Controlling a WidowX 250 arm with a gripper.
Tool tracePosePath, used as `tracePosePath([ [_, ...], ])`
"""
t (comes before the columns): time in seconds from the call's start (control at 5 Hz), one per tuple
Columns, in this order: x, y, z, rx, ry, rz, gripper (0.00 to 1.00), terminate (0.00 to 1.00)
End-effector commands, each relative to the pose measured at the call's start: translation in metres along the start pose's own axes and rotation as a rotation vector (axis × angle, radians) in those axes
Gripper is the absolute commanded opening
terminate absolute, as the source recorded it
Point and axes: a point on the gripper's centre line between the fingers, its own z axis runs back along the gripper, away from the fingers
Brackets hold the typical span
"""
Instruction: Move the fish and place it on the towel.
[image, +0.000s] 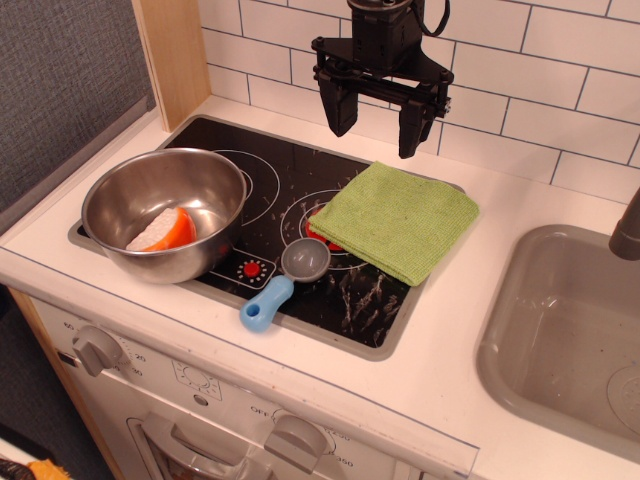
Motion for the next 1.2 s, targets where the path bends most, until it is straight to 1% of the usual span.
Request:
tracePosePath([
  [0.0, 0.0, 0.0, 0.0, 0.0, 0.0, 0.0, 1.0, 0.0],
  [0.2, -0.016, 0.015, 0.005, 0.01, -0.003, 0.026, 1.0, 0.0],
  [0.4, -0.033, 0.033, 0.02, 0.015, -0.027, 0.051, 1.0, 0.0],
  [0.6, -0.056, 0.054, 0.043, 0.036, -0.075, 0.047, 1.0, 0.0],
  [0.8, -0.08, 0.083, 0.043, 0.055, -0.063, 0.066, 1.0, 0.0],
  [1.0, -0.095, 0.11, 0.031, 0.077, -0.014, 0.119, 1.0, 0.0],
])
